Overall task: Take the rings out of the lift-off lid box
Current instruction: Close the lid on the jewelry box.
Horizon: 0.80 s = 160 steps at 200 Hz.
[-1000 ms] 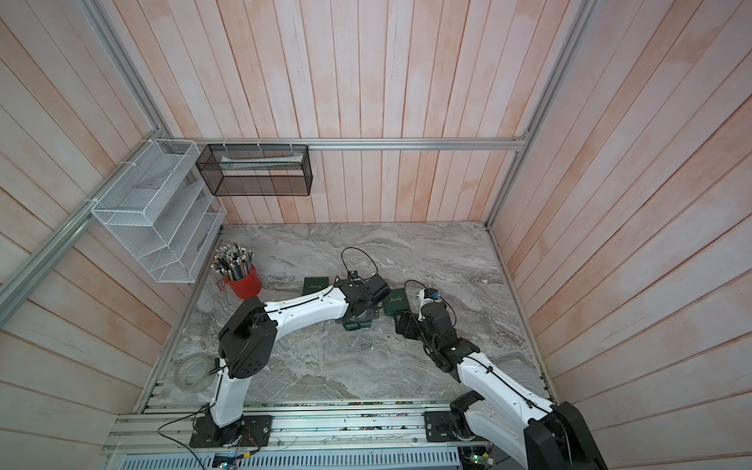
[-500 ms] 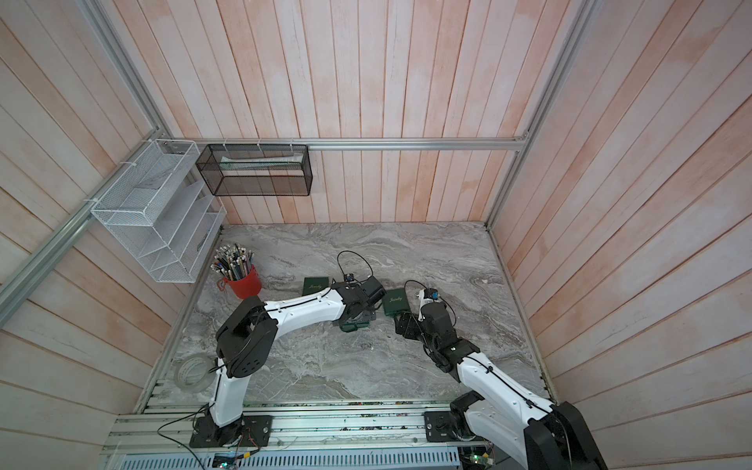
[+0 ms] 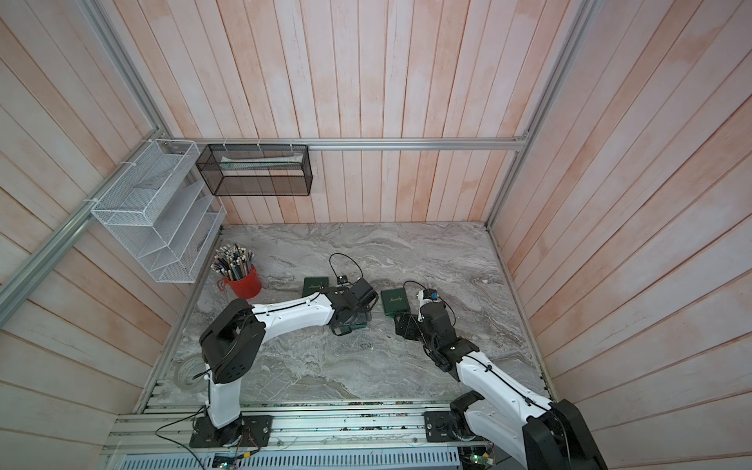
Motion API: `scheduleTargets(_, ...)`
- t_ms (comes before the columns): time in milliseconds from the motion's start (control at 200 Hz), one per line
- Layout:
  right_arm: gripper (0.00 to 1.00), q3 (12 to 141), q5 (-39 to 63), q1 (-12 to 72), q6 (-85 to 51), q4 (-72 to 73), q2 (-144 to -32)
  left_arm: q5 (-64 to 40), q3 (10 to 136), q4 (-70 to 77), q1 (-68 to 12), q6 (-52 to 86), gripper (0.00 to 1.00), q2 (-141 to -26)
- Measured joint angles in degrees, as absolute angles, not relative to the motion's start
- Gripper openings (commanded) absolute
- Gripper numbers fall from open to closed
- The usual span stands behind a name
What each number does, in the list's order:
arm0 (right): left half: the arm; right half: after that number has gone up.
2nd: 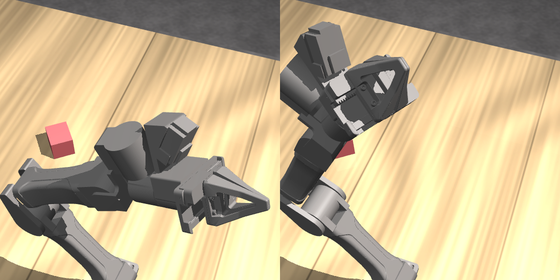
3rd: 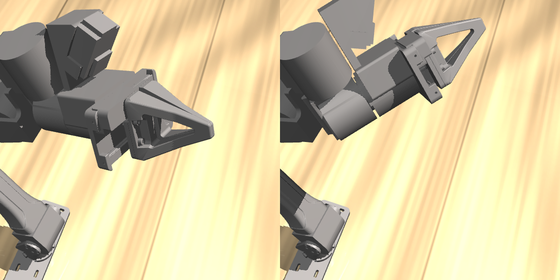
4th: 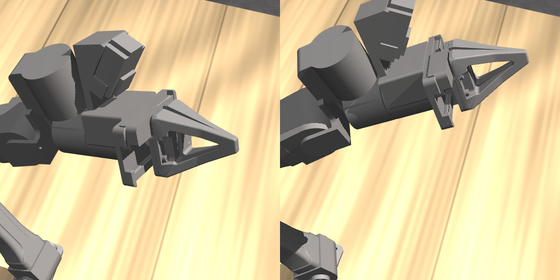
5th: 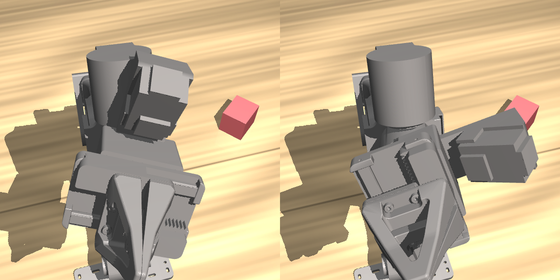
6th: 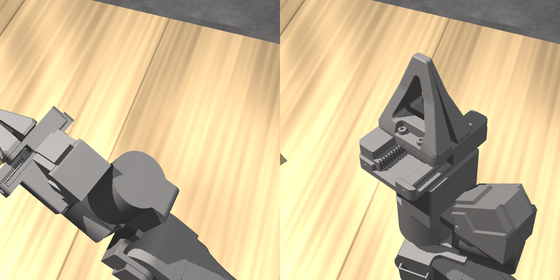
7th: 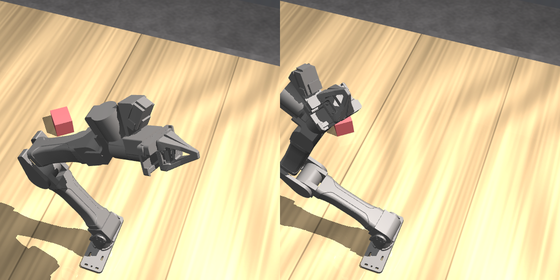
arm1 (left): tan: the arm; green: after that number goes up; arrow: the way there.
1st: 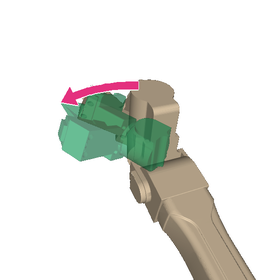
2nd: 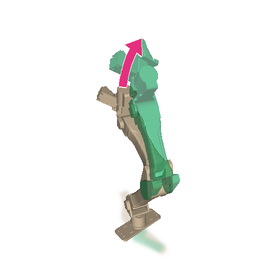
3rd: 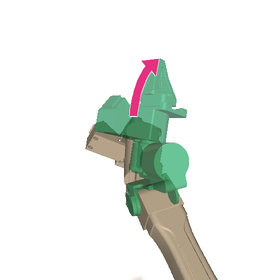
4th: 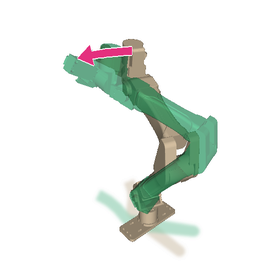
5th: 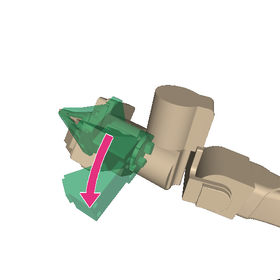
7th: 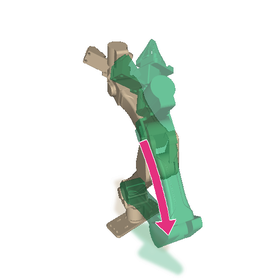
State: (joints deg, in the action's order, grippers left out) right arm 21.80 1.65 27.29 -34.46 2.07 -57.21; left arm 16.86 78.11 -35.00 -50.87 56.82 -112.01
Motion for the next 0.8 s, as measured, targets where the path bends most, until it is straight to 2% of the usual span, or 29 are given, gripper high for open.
scheduleTargets(140,0.81,23.3,2.9,27.3,-34.2,1.7,-58.8,16.1,76.1,-32.3,-50.6,55.4,1.0,-110.6)
scheduleTargets(320,0.82,26.2,5.3,28.5,-34.5,2.5,-62.7,15.3,72.9,-28.5,-50.4,52.0,1.0,-108.2)
scheduleTargets(580,0.81,29.5,9.8,29.6,-36.3,5.2,-69.8,14.2,63.2,-22.8,-47.4,49.5,1.0,-96.8)
scheduleTargets(800,0.8,33.7,11.7,31.6,-37.5,8.3,-76.0,9.5,52.9,-15.8,-41.6,48.6,0.93,-88.9)
